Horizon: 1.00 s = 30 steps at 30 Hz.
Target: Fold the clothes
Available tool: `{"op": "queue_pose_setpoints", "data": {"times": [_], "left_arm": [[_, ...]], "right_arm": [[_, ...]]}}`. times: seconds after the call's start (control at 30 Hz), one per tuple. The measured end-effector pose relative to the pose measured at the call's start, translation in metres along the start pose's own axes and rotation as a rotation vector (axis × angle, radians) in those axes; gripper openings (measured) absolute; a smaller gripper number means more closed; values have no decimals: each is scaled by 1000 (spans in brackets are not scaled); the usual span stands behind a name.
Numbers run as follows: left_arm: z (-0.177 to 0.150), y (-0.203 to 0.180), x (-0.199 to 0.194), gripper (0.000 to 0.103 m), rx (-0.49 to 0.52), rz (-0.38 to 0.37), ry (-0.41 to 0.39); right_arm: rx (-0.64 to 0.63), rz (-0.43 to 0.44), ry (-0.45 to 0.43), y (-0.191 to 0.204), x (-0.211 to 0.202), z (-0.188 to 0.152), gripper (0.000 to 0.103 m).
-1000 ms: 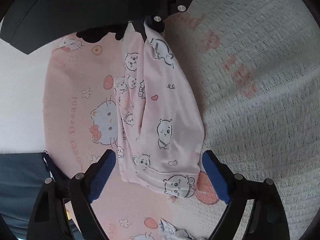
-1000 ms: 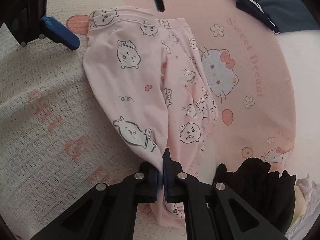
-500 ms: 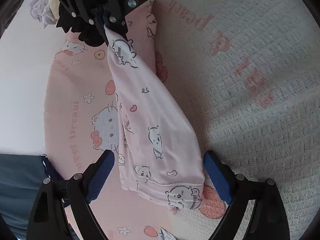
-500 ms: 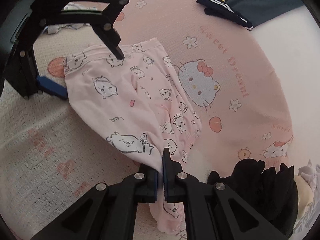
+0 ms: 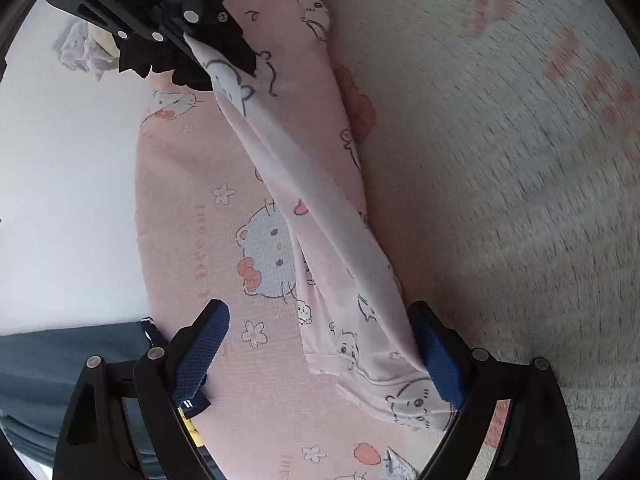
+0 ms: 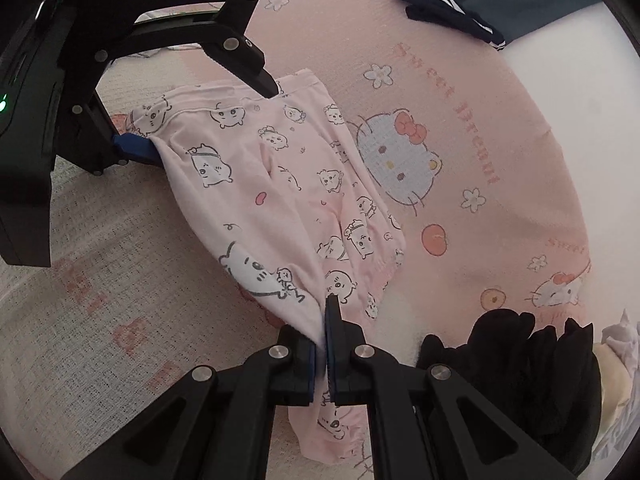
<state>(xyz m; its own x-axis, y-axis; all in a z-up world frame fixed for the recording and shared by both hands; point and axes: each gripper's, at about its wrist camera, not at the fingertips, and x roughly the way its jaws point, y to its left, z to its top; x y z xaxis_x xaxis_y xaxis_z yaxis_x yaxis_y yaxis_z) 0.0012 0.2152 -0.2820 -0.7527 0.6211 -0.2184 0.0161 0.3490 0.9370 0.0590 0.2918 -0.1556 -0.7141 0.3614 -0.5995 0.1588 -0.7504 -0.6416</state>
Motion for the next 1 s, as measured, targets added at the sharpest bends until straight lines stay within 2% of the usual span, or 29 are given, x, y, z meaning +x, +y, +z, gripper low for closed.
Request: {"op": "queue_pose_setpoints", "data": {"times": [0.03, 0.07, 0.1, 0.17, 0.2, 0.27, 0.3, 0.37, 0.4, 0.43, 0.47, 0.5, 0.6, 0.8, 0.87, 0.93, 1.0], "left_arm": [[-2, 0, 0, 89, -15, -29, 10], [-3, 1, -1, 80, -31, -59, 20], [-4, 0, 2, 72, -43, -122, 43], [-2, -2, 12, 27, -97, -308, 128], [-2, -3, 13, 22, -126, -342, 133], [0, -13, 8, 5, -110, -318, 135], [1, -19, 6, 1, -96, -307, 137], [2, -20, 7, 0, -129, -298, 158], [1, -17, 9, 0, -167, -315, 170], [-1, -12, 11, 0, -227, -338, 176], [-4, -6, 13, 0, -286, -360, 182], [-6, -2, 15, 0, -353, -376, 193], [-8, 4, 18, 0, -469, -378, 229], [-13, 6, 17, 0, -543, -372, 233], [-13, 9, 20, 0, -586, -381, 264], [-10, 15, 26, 0, -625, -390, 299], [-9, 16, 28, 0, -639, -397, 326]], "right_arm": [[-10, -1, 0, 2, -1, 0, 4], [-26, -3, 2, 5, -1, -1, 4], [-42, -6, 3, 8, -1, -2, 4], [-87, -14, 11, 16, 0, -4, 4], [-114, -20, 16, 20, 1, -5, 4], [-167, -32, 27, 30, 2, -7, 4], [-194, -38, 32, 34, 3, -9, 4], [-250, -52, 44, 45, 6, -12, 5], [-280, -62, 50, 51, 8, -14, 10], [-310, -72, 57, 56, 11, -16, 17], [-338, -86, 69, 61, 14, -18, 38], [-361, -98, 79, 65, 17, -20, 41], [-374, -113, 73, 68, 17, -20, 41], [-399, -142, 62, 72, 17, -20, 41], [-407, -151, 58, 73, 17, -20, 40], [-417, -148, 63, 76, 18, -21, 31], [-434, -136, 71, 82, 19, -23, 14]]}}
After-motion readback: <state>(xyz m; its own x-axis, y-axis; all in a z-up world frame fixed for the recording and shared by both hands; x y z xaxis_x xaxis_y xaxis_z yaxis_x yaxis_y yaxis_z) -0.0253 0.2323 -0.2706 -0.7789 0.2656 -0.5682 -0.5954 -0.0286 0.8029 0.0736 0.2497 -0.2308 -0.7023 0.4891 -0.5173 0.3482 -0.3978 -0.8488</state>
